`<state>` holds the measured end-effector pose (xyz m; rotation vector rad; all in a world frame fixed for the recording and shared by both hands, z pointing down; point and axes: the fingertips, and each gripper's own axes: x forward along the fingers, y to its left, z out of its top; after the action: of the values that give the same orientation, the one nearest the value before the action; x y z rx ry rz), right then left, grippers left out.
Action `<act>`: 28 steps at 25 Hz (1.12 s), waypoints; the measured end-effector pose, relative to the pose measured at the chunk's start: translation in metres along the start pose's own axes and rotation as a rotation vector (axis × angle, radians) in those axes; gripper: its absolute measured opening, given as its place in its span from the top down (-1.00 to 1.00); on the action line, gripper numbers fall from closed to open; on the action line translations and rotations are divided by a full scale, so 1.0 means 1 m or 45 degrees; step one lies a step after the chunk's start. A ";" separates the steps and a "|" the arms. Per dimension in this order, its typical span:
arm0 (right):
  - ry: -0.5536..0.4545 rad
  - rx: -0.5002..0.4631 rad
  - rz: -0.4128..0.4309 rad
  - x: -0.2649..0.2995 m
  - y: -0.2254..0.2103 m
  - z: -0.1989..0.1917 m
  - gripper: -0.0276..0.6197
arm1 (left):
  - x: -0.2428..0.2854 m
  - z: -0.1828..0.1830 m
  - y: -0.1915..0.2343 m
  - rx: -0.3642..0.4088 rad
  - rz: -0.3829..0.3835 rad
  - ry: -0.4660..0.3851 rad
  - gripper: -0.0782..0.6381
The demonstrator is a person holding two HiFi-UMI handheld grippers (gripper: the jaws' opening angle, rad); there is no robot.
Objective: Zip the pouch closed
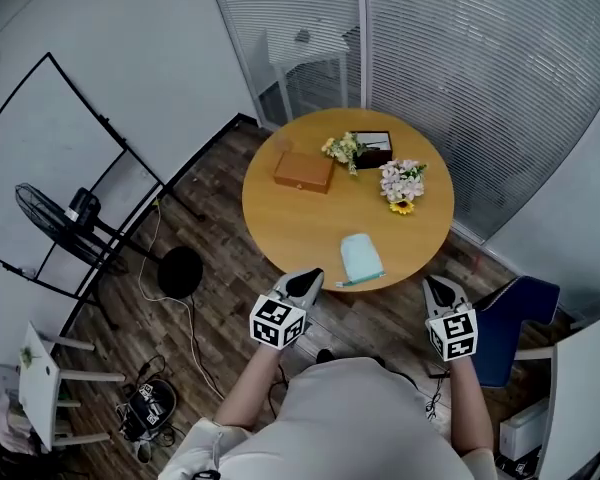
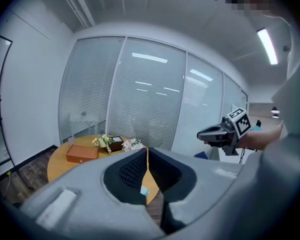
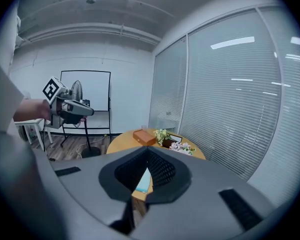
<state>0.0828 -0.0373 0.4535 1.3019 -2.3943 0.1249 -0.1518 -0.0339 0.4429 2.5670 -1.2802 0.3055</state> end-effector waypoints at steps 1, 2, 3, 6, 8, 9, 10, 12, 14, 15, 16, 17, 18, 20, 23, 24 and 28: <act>-0.010 -0.003 0.004 -0.002 -0.003 0.003 0.90 | -0.001 0.004 -0.003 0.011 0.001 -0.009 0.72; -0.020 -0.002 0.008 -0.004 -0.006 0.005 0.90 | -0.002 0.007 -0.005 0.017 0.000 -0.019 0.72; -0.031 0.004 0.011 -0.005 -0.008 0.008 0.90 | -0.002 0.010 -0.006 0.015 0.000 -0.026 0.73; -0.079 0.053 0.024 -0.009 -0.013 0.015 0.91 | 0.000 0.014 -0.008 -0.016 0.014 -0.044 0.73; -0.112 0.089 0.032 -0.009 -0.017 0.021 0.91 | 0.002 0.018 -0.011 -0.016 0.021 -0.056 0.73; -0.119 0.098 0.032 -0.009 -0.019 0.023 0.91 | 0.003 0.019 -0.012 -0.012 0.022 -0.058 0.73; -0.122 0.101 0.031 -0.010 -0.020 0.023 0.91 | 0.003 0.020 -0.014 -0.009 0.023 -0.059 0.73; -0.125 0.106 0.030 -0.012 -0.020 0.023 0.91 | 0.003 0.019 -0.016 -0.011 0.027 -0.057 0.73; -0.128 0.109 0.030 -0.012 -0.021 0.022 0.91 | 0.002 0.017 -0.017 -0.018 0.031 -0.054 0.73; -0.128 0.109 0.031 -0.012 -0.021 0.021 0.91 | 0.003 0.015 -0.017 -0.020 0.032 -0.052 0.73; -0.126 0.109 0.032 -0.012 -0.022 0.020 0.91 | 0.004 0.013 -0.018 -0.020 0.030 -0.050 0.73; -0.121 0.110 0.035 -0.011 -0.023 0.018 0.91 | 0.005 0.012 -0.019 -0.020 0.028 -0.047 0.73; -0.115 0.116 0.037 -0.011 -0.024 0.015 0.91 | 0.006 0.010 -0.019 -0.021 0.025 -0.043 0.73; -0.104 0.132 0.040 -0.011 -0.025 0.012 0.91 | 0.008 0.009 -0.020 -0.026 0.022 -0.038 0.73; -0.096 0.137 0.041 -0.011 -0.023 0.012 0.91 | 0.006 0.011 -0.017 -0.028 0.020 -0.038 0.73; -0.095 0.135 0.041 -0.011 -0.022 0.013 0.91 | 0.006 0.012 -0.017 -0.028 0.017 -0.041 0.73; -0.099 0.134 0.044 -0.008 -0.021 0.013 0.91 | 0.007 0.012 -0.018 -0.021 0.009 -0.044 0.73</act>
<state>0.1000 -0.0458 0.4363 1.3353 -2.5065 0.2172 -0.1326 -0.0326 0.4310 2.5650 -1.2988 0.2518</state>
